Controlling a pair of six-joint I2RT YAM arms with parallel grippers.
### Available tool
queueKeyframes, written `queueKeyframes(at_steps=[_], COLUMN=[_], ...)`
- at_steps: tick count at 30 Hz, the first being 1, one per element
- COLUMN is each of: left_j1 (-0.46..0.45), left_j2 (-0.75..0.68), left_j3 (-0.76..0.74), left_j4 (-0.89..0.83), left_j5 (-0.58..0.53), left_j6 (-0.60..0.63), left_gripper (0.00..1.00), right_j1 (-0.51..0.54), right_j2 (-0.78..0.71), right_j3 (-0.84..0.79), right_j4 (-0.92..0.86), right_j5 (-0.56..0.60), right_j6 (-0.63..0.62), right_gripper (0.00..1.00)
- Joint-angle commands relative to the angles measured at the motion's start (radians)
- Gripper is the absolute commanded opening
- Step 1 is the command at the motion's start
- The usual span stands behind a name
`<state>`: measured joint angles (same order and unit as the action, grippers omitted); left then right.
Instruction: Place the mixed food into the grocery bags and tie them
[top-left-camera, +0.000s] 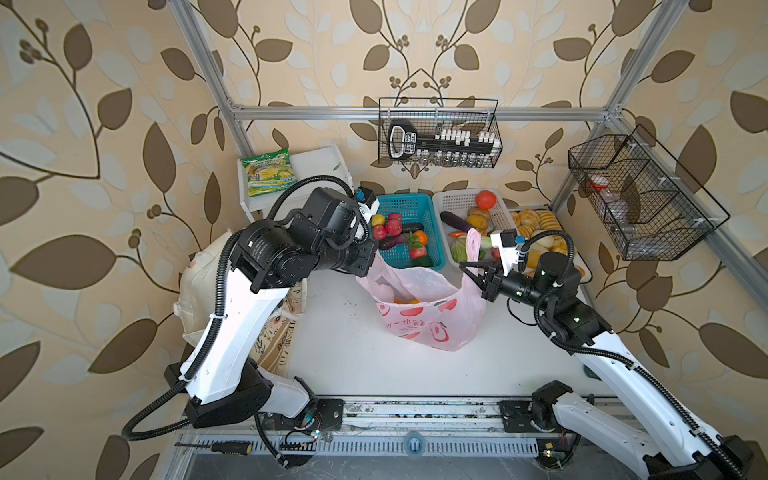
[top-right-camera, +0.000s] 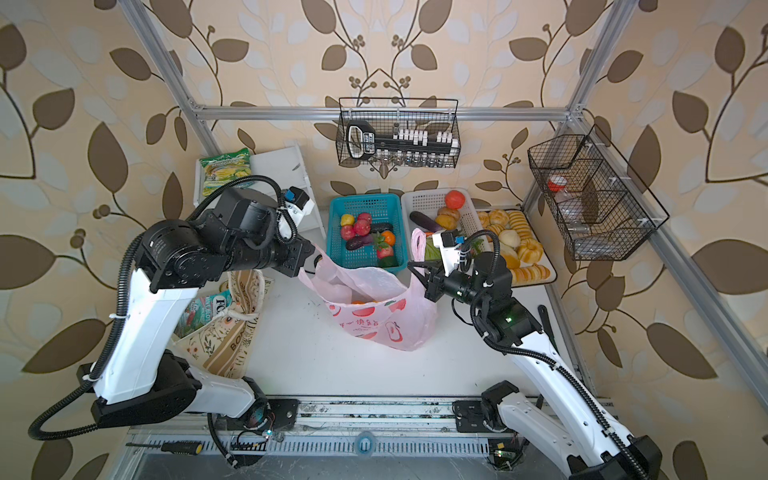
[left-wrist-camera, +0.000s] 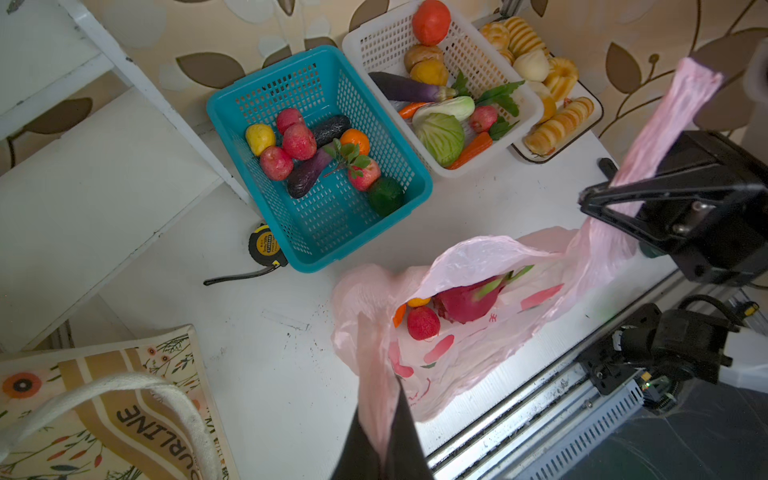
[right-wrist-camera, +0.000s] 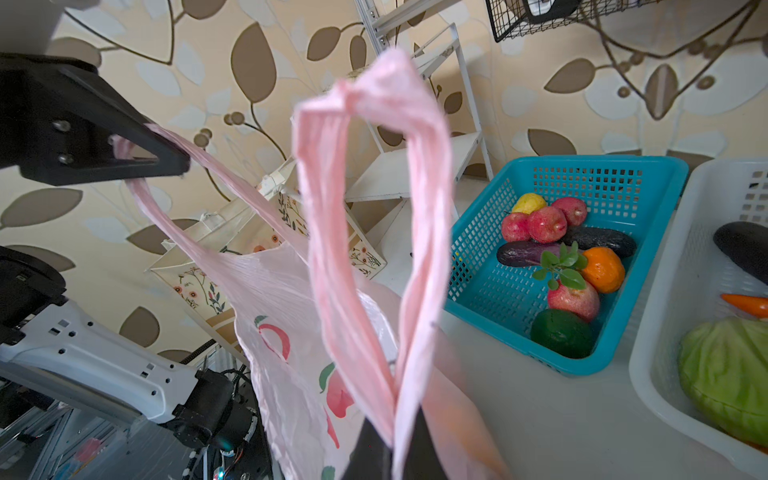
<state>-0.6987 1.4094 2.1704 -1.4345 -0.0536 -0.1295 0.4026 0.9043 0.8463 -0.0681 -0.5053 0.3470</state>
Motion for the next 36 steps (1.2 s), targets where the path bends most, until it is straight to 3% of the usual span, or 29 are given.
queueKeyframes(at_steps=[1, 8, 14, 19, 22, 30, 36], left_j1=[0.001, -0.095, -0.215, -0.232, -0.232, -0.232, -0.231], left_j2=[0.0, 0.045, 0.145, 0.228, 0.27, 0.35, 0.365], left_j3=[0.096, 0.178, 0.173, 0.189, 0.226, 0.284, 0.284], left_j4=[-0.055, -0.086, -0.121, -0.136, -0.142, -0.114, -0.053], left_j5=[0.087, 0.235, 0.363, 0.426, 0.4, 0.39, 0.389], left_j6=[0.073, 0.169, 0.285, 0.383, 0.411, 0.452, 0.449], left_gripper=[0.0, 0.0, 0.0, 0.0, 0.0, 0.0, 0.0], right_j1=[-0.003, 0.045, 0.156, 0.185, 0.186, 0.114, 0.083], right_j2=[0.026, 0.108, 0.236, 0.328, 0.342, 0.286, 0.242], right_j3=[0.077, 0.258, 0.444, 0.478, 0.447, 0.268, 0.218], right_j4=[-0.072, -0.356, -0.56, -0.565, -0.535, -0.307, -0.299], right_j5=[-0.044, -0.25, -0.232, -0.253, -0.315, -0.43, -0.444], right_j6=[-0.03, -0.082, -0.196, -0.23, -0.247, -0.146, -0.149], right_gripper=[0.0, 0.0, 0.0, 0.01, 0.03, 0.08, 0.3])
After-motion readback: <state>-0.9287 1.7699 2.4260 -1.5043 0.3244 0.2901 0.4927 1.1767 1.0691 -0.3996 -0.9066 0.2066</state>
